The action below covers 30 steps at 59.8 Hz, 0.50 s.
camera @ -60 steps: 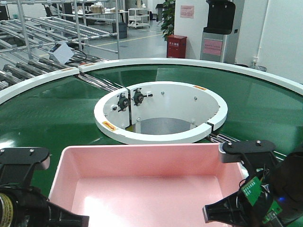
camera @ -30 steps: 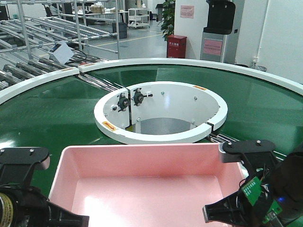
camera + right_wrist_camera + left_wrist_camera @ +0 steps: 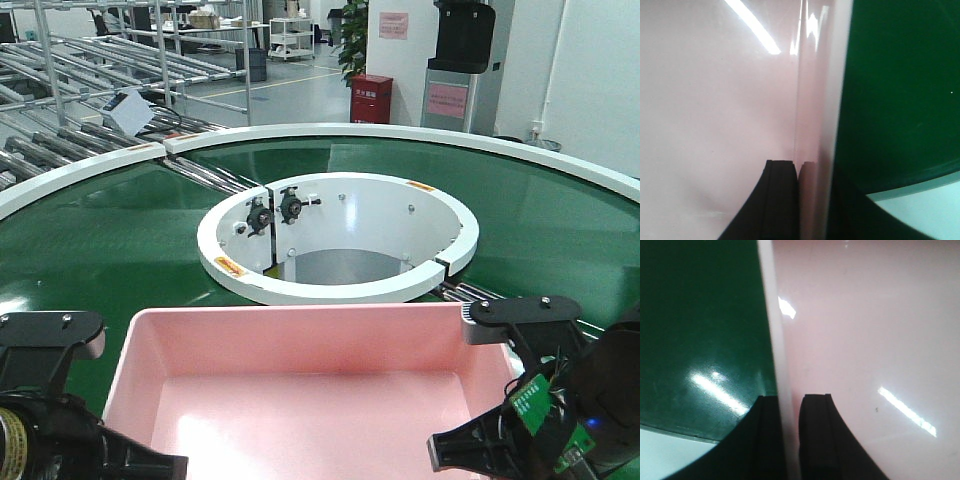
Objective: Grab pink bin and stack on right shelf
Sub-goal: 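Hold the bin with both grippers while the base turns away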
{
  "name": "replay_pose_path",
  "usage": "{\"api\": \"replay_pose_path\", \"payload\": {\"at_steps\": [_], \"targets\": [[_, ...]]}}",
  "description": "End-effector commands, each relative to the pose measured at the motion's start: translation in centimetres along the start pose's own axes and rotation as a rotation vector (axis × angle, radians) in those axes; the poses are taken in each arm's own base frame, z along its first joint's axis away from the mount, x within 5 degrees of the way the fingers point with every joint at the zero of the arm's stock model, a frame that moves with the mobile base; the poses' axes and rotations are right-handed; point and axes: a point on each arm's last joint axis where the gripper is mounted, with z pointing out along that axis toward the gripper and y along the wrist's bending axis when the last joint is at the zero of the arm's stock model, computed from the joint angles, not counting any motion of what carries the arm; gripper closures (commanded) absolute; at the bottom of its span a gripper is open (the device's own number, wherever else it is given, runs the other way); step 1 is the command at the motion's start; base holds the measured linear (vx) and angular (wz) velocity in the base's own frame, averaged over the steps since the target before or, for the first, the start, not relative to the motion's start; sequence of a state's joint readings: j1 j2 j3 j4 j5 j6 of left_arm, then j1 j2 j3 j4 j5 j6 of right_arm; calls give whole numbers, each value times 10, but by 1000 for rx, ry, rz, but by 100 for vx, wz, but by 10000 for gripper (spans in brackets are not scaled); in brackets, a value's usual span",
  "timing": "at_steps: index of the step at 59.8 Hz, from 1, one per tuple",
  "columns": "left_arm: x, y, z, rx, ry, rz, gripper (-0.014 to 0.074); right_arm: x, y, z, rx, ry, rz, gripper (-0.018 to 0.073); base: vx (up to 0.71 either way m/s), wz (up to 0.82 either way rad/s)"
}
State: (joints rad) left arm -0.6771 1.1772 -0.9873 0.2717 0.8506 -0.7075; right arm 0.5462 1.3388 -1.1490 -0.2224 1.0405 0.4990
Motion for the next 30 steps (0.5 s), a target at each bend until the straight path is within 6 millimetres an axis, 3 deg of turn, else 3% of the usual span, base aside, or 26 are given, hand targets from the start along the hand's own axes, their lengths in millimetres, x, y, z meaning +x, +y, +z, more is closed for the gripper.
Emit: {"api": "replay_pose_path", "payload": {"at_steps": [1, 15, 30], "targets": [[-14, -9, -20, 119, -142, -5, 503, -9, -2, -17, -19, -116, -14, 443, -1, -4], [-14, -9, -20, 119, -142, -5, 503, -9, -2, -17, -19, -116, -14, 443, -3, -12], [-14, -9, -20, 119, -142, -5, 503, -9, -2, -17, -19, -116, -14, 443, -6, -39]]}}
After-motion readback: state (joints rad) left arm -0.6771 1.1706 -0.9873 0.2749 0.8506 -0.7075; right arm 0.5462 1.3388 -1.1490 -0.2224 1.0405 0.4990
